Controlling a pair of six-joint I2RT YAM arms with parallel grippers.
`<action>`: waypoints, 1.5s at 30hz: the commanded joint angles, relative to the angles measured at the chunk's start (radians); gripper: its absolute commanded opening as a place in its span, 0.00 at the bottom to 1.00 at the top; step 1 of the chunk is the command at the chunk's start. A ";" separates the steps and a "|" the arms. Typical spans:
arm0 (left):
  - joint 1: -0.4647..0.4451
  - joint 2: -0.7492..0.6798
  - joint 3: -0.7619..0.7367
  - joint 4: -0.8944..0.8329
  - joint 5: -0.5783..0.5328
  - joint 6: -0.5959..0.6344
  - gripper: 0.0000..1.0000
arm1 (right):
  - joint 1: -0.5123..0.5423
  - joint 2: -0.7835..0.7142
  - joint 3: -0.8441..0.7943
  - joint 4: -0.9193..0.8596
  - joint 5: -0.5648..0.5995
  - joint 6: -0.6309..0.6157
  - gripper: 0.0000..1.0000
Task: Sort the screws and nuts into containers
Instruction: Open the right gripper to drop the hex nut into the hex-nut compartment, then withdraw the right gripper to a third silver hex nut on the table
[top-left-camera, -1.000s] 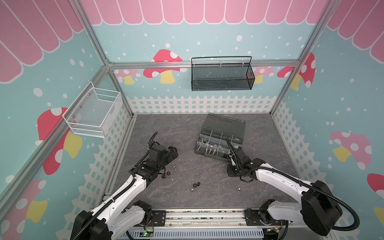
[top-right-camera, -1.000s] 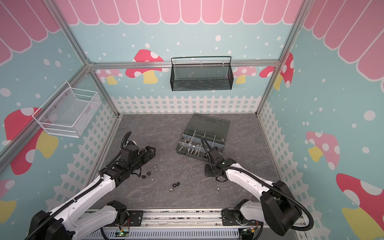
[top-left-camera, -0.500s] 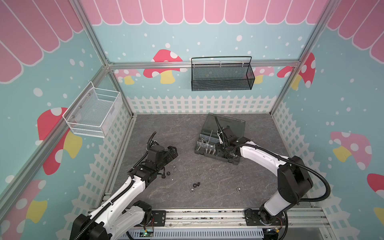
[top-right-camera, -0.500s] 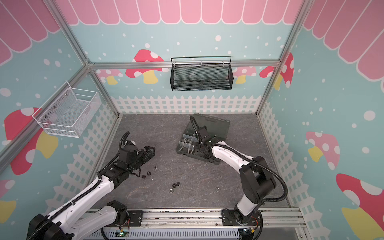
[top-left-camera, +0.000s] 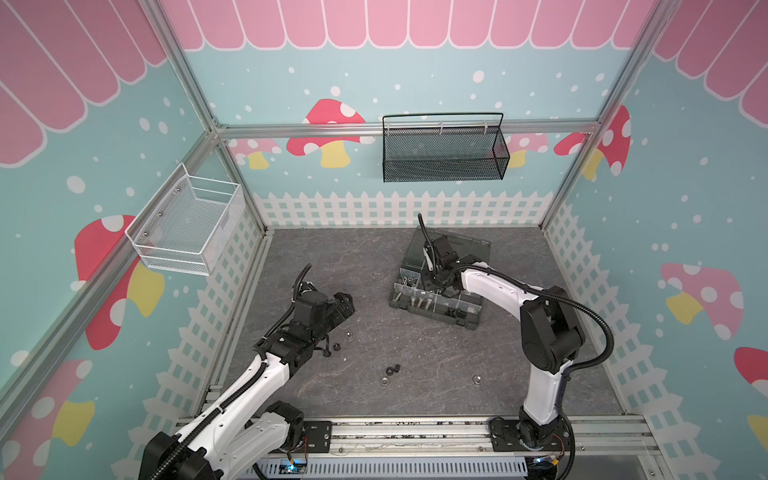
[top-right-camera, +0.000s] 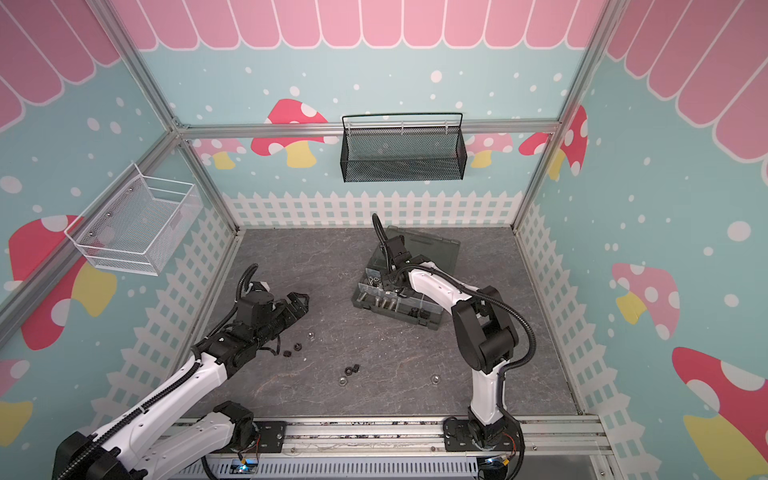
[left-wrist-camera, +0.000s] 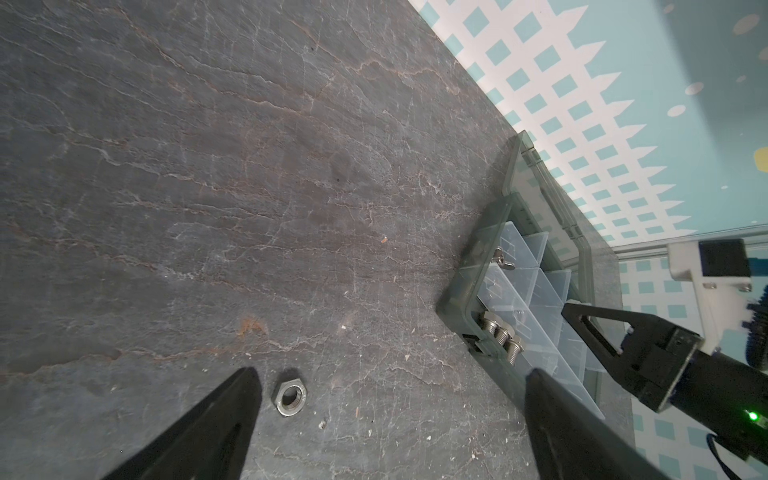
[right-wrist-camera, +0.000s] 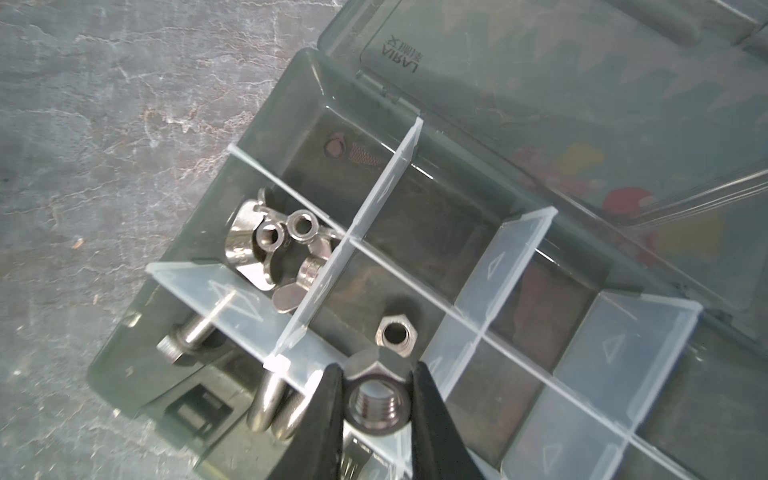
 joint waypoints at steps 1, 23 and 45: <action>0.008 -0.004 -0.014 -0.017 -0.027 -0.017 1.00 | -0.006 0.044 0.034 -0.030 -0.005 -0.029 0.00; 0.021 -0.018 0.006 -0.024 -0.008 0.044 1.00 | -0.011 -0.002 0.035 -0.086 0.012 -0.031 0.46; 0.146 0.036 0.017 0.033 0.152 0.050 1.00 | -0.005 -0.698 -0.642 -0.116 -0.029 0.147 0.51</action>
